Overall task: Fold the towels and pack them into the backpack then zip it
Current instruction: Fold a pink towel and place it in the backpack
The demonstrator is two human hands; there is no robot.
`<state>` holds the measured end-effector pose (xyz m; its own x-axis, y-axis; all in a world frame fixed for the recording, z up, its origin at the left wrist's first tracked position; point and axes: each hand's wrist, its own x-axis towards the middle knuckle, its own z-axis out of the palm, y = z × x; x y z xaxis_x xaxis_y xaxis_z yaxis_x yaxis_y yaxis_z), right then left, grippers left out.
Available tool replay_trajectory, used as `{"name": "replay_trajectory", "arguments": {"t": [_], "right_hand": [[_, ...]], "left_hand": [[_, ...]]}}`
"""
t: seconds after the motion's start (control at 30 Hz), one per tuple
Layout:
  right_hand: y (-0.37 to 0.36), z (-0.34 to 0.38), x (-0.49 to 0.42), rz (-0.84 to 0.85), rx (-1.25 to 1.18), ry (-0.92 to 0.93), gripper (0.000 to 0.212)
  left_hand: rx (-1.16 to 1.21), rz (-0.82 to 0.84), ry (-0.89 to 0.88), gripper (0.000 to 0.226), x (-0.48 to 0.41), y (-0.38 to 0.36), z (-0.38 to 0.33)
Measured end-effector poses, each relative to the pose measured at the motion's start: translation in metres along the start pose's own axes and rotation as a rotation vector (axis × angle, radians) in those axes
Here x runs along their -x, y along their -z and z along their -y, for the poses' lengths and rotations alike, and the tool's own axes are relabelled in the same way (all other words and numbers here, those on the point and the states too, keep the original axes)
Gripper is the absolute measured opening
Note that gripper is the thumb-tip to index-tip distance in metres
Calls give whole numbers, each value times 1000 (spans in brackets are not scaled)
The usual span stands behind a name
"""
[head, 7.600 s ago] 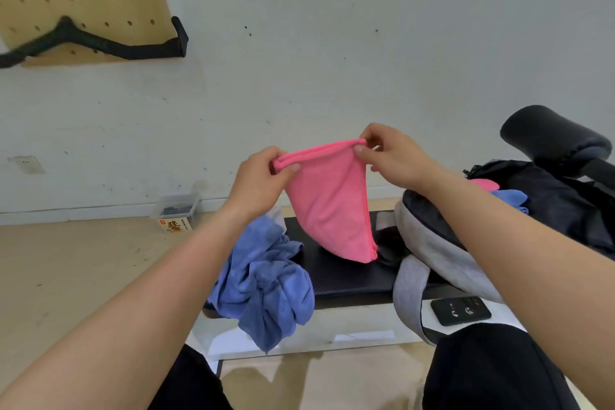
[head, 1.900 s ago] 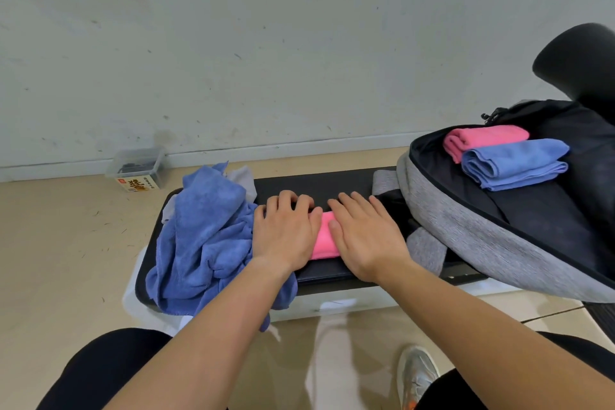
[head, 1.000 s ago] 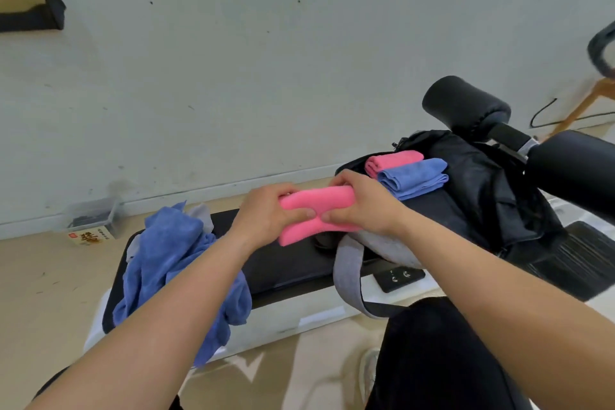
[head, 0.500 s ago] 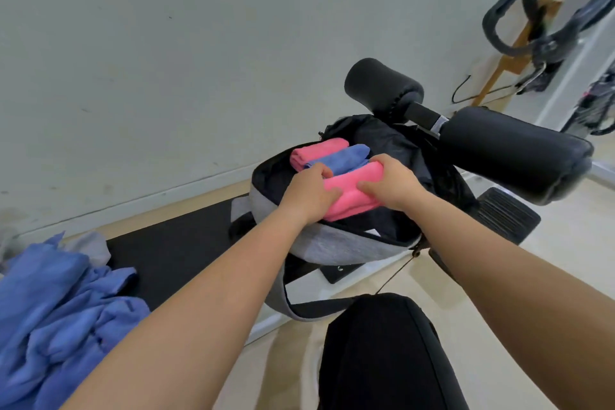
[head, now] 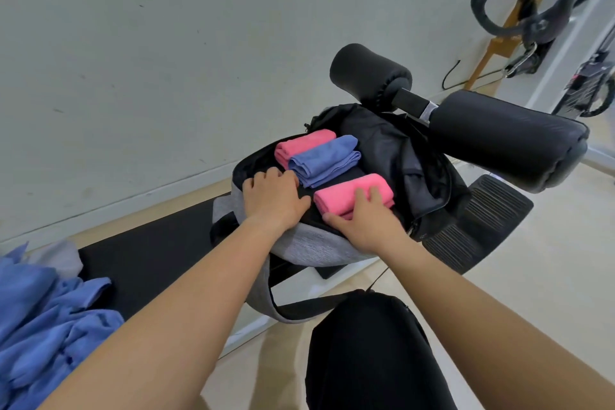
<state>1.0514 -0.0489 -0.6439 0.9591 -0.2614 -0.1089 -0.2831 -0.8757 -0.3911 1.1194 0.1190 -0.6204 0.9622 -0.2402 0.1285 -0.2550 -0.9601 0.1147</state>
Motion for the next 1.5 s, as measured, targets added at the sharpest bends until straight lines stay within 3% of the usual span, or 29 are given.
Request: {"name": "replay_trajectory", "arguments": {"t": [0.07, 0.2, 0.37, 0.5, 0.63, 0.73, 0.8, 0.97, 1.03, 1.13, 1.23, 1.5], "right_hand": [[-6, -1, -6, 41, -52, 71, 96], [-7, -1, -26, 7, -15, 146, 88], [-1, 8, -52, 2, 68, 140, 84], [-4, 13, -49, -20, 161, 83, 93], [-7, 8, -41, -273, 338, 155, 93], [-9, -1, -50, -249, 315, 243, 98], [-6, -6, -59, -227, 323, 273, 115], [21, -4, -90, -165, 438, 480, 141], [22, -3, -101, -90, 475, 516, 141], [5, -9, -102, 55, 351, 392, 134], [-7, -10, -100, 26, 287, 321, 130], [-1, -8, -122, -75, 383, 424, 121]], "left_hand": [[12, 45, 43, 47, 0, -2, 7], [33, 109, 56, 45, 5, -7, 21], [159, 142, 72, 45, 9, -10, 32], [370, 91, 87, 47, -1, -3, 22], [349, 44, -80, 69, -21, 6, -4], [257, 81, -245, 84, -42, 6, -13], [160, 158, -331, 92, -59, 4, -14], [81, 391, -369, 83, -73, -11, -10], [100, 406, -381, 81, -70, -18, -5], [118, 402, -399, 78, -67, -22, 6], [189, 391, -378, 74, -65, -21, 13], [272, 315, -312, 70, -61, -20, 28]]}}
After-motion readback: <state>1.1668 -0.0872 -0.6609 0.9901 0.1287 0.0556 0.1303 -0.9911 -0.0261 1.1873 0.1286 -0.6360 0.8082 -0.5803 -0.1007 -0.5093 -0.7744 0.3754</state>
